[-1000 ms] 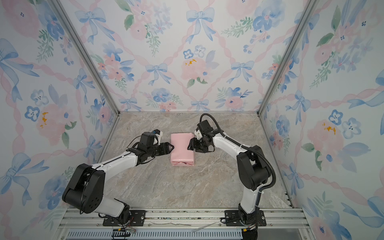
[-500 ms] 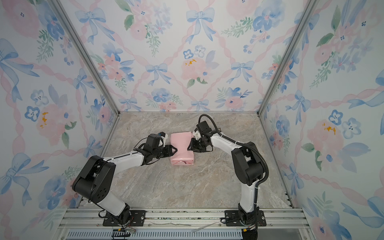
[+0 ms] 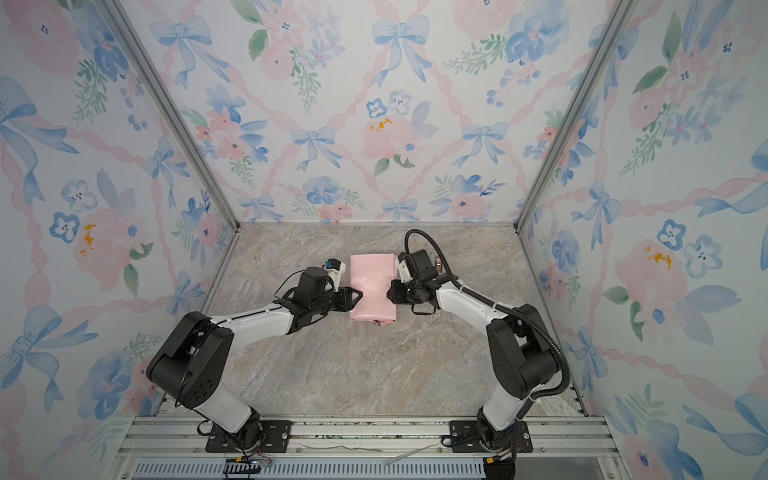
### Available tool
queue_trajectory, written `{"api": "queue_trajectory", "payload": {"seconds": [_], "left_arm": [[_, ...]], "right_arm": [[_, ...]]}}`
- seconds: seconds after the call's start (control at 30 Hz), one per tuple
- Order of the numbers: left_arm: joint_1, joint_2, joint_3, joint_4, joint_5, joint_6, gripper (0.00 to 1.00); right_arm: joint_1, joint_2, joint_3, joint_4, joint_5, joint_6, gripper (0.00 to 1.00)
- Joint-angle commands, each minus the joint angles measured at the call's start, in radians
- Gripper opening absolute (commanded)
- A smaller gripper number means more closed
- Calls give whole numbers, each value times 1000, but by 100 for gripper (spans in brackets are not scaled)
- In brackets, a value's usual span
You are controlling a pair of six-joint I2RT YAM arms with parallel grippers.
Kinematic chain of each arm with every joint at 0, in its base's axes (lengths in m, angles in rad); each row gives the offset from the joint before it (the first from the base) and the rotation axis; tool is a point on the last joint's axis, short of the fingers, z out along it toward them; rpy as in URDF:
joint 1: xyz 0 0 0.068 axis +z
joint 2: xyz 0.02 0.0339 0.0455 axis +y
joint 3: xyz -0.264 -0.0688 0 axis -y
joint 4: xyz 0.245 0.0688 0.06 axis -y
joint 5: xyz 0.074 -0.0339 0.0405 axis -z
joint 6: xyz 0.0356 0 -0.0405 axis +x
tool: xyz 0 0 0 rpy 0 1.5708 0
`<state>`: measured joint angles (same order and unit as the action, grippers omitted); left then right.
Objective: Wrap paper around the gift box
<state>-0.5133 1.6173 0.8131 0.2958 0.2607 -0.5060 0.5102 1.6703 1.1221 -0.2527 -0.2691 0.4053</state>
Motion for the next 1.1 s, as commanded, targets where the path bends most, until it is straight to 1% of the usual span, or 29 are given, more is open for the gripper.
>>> {"api": "queue_trajectory", "payload": {"seconds": [0.0, 0.17, 0.2, 0.37, 0.57, 0.73, 0.9, 0.97, 1.07], "left_arm": [[-43, -36, -21, 153, 45, 98, 44], [-61, -26, -71, 297, 34, 136, 44], [-66, -22, -100, 322, 30, 148, 44], [-98, 11, -156, 419, -3, 184, 44], [-128, 12, -227, 514, -33, 176, 45], [-149, -25, -279, 536, -77, 197, 46], [-161, -50, -327, 542, -96, 198, 49], [-162, -67, -354, 546, -114, 185, 52], [-162, -101, -396, 552, -138, 160, 62]], "right_arm": [[28, -63, -42, 138, 20, -96, 24], [53, -103, -102, 191, 99, -172, 24], [57, -108, -120, 206, 115, -186, 24], [69, -138, -203, 287, 146, -218, 24], [95, -217, -342, 404, 174, -204, 24], [125, -270, -450, 484, 208, -179, 25], [148, -293, -518, 527, 240, -159, 26], [163, -316, -544, 538, 259, -156, 29], [181, -372, -593, 544, 303, -152, 40]]}}
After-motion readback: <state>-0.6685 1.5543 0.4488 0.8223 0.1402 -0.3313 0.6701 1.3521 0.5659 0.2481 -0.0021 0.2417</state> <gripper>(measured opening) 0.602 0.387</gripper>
